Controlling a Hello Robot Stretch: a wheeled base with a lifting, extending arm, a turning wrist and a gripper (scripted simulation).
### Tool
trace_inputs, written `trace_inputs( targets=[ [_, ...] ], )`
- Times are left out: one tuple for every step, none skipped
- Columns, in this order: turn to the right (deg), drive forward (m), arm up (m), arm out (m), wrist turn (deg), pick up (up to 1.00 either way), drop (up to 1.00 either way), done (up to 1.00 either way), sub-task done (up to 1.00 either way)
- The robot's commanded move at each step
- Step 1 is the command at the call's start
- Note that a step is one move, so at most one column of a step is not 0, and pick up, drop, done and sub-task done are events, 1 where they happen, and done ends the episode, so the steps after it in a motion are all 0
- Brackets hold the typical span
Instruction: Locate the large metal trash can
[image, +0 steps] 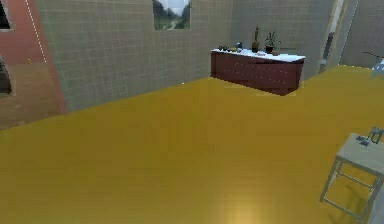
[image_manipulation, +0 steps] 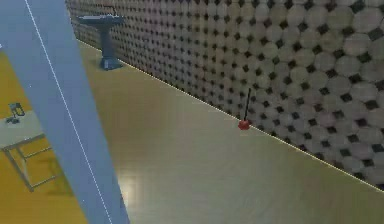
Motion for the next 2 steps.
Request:
trace_inputs(
  targets=[
    [0.0,0.4,0.0,0.0,0.0,0.0,0.0,0.0,0.0],
    [33.0,0.0,0.0,0.0,0.0,0.0,0.0,0.0,0.0]
  ],
)
